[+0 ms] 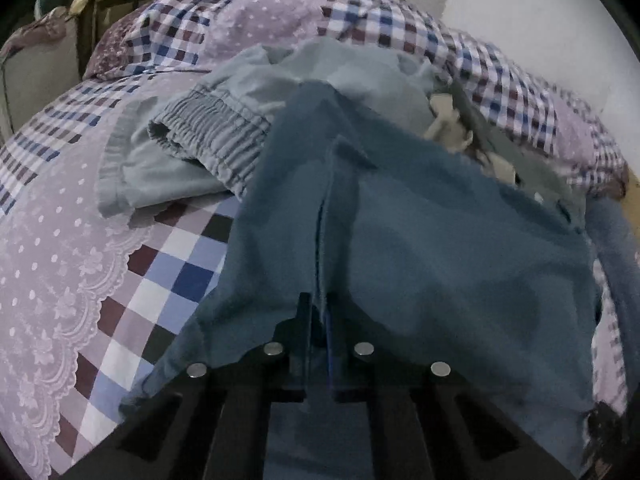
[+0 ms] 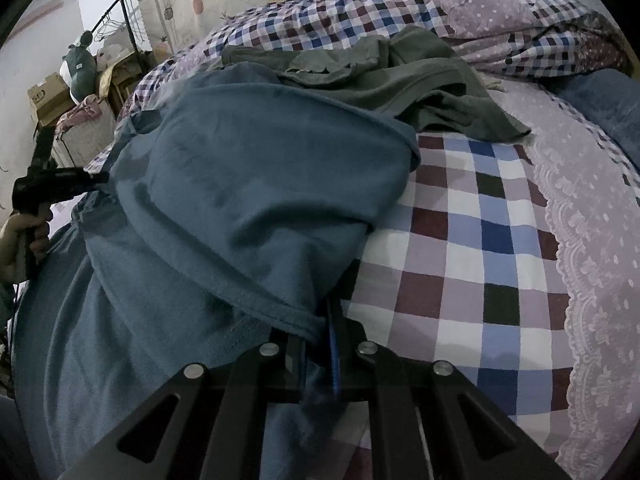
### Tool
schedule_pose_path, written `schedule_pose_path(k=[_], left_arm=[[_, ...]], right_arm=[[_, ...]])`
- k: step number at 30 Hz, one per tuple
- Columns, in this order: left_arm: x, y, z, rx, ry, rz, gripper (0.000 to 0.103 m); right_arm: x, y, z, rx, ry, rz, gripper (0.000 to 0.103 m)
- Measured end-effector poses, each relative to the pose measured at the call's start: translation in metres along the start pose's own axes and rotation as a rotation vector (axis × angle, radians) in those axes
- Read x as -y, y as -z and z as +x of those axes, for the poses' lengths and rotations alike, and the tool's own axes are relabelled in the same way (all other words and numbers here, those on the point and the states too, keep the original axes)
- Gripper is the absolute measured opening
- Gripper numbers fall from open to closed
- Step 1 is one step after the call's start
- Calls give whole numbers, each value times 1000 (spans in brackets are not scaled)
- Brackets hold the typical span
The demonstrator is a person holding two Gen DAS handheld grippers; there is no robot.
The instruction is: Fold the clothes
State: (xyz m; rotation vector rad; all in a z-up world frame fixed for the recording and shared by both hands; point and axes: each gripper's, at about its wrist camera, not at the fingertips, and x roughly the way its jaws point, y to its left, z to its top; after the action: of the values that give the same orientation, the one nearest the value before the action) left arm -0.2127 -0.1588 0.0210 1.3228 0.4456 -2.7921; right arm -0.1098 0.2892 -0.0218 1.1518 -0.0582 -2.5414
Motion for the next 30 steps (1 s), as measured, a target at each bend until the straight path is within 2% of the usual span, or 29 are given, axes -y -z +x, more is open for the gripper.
schedule_pose_path(k=[6,10,13,15,18,21,24,26,28,30], left_arm=[[-16,-12,-43,82,137,-89,4],[-20,-19,-73,128,203,-102,4],[-26,-15,-71,114,174,-89,4],[-31,-11,-62,84,137,-78,4],[-41,4,-35,-1,58,-77,4],[-48,16,-25,-24,39,-96,4],[-57,22,-18,-22,52,-134,4],[-59,25,-14,-16,60,-141,4],[-62,28,-9,-6,76,-145,4],[-64,31,-5,6,93,-148,4]], right_arm=[[-7,-1,-25,70,42,-67,5],[-15,-1,-47,102,93,-147,4],[-27,-1,-70,126,119,-218,4],[-39,-1,-76,103,105,-269,5],[-46,13,-56,-37,56,-334,5],[-48,24,-44,-148,4,-377,9],[-36,15,-59,-150,-59,-330,23],[-17,3,-75,-79,-103,-230,51],[10,-10,-88,22,-154,-64,55],[37,-27,-85,77,-174,96,55]])
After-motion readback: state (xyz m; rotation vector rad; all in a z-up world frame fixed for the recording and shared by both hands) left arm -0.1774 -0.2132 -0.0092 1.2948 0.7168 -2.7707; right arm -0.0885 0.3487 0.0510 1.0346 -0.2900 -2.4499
